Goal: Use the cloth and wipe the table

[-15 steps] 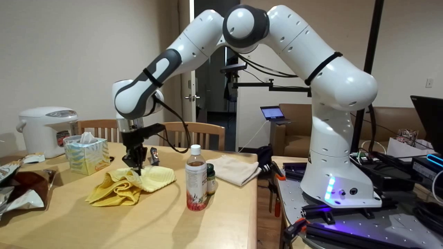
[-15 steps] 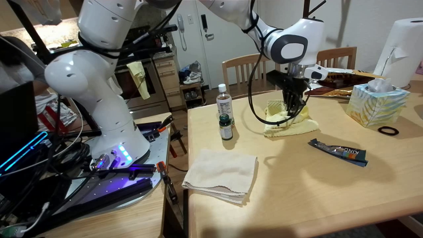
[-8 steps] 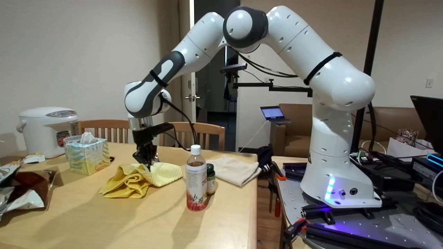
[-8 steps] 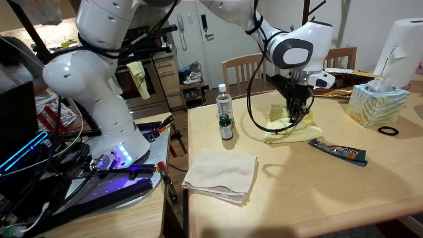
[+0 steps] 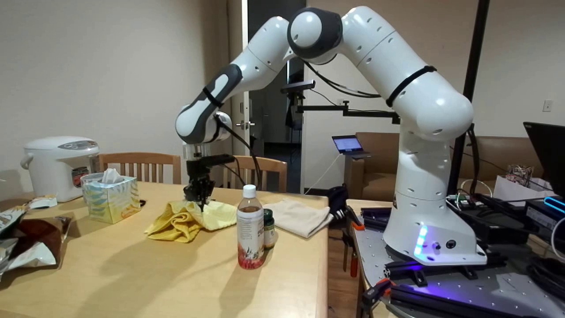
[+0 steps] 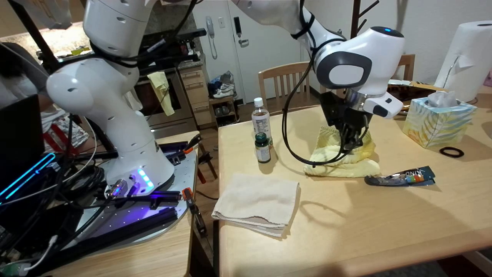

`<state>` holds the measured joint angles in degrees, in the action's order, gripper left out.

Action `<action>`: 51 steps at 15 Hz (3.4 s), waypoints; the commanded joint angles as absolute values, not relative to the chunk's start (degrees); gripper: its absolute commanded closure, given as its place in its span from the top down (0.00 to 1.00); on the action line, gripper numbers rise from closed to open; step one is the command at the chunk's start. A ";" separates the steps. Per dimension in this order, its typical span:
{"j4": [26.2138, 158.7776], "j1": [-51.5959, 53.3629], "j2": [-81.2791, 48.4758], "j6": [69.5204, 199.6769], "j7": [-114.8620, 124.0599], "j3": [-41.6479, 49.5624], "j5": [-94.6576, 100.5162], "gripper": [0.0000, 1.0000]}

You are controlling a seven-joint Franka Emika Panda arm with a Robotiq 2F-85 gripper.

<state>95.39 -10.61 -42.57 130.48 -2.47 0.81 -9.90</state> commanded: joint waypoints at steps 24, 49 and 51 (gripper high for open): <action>102.08 -13.16 -40.69 134.30 -4.77 -0.78 -16.41 0.03; 91.68 -1.40 -44.00 127.99 -3.88 -1.88 -6.91 0.03; 88.07 -1.57 -45.66 126.49 -4.18 -1.81 -6.11 0.03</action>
<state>94.60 -1.57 -42.25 129.74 -3.68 -2.15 -8.01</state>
